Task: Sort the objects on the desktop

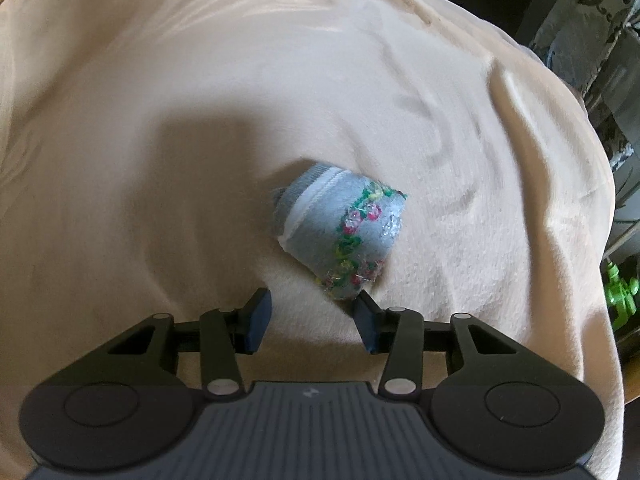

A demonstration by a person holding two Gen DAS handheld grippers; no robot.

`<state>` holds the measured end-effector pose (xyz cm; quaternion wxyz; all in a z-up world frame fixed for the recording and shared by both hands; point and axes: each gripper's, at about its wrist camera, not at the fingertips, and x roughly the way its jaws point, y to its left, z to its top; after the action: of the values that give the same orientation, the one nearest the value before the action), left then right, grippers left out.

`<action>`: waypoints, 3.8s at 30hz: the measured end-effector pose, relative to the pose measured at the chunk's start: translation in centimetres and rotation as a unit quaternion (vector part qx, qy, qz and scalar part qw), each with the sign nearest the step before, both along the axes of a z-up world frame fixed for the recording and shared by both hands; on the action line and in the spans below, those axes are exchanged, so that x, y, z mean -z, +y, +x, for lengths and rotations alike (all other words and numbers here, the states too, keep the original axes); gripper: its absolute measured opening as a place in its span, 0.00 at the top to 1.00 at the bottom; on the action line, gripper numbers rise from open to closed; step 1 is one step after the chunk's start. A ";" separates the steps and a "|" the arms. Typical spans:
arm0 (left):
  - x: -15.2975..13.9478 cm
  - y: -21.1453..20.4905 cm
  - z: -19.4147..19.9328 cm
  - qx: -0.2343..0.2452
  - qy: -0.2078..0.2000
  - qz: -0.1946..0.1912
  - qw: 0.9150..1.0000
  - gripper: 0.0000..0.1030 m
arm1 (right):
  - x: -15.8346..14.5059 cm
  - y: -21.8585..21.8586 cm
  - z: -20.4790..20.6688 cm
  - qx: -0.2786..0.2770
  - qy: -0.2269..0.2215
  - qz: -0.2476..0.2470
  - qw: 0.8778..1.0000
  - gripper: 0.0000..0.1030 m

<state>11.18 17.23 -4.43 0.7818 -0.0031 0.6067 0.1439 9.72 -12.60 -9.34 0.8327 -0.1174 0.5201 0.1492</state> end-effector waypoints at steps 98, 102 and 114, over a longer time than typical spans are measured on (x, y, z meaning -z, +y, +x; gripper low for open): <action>0.4 18.1 2.8 -0.085 -0.009 -0.045 0.995 0.64 | -19.1 17.8 -16.9 -0.305 0.066 0.216 0.925 0.52; -0.1 18.4 2.4 -0.083 -0.021 -0.042 0.995 0.39 | -19.2 19.4 -18.8 -0.329 0.070 0.207 0.919 0.52; 0.1 18.6 2.0 -0.083 -0.016 -0.064 0.994 0.19 | -18.8 18.8 -19.8 -0.337 0.073 0.194 0.919 0.52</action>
<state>13.21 35.78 -4.49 0.7753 -0.1059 0.5994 0.1688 -10.07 6.20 9.47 0.6997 -0.1105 0.4697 0.5268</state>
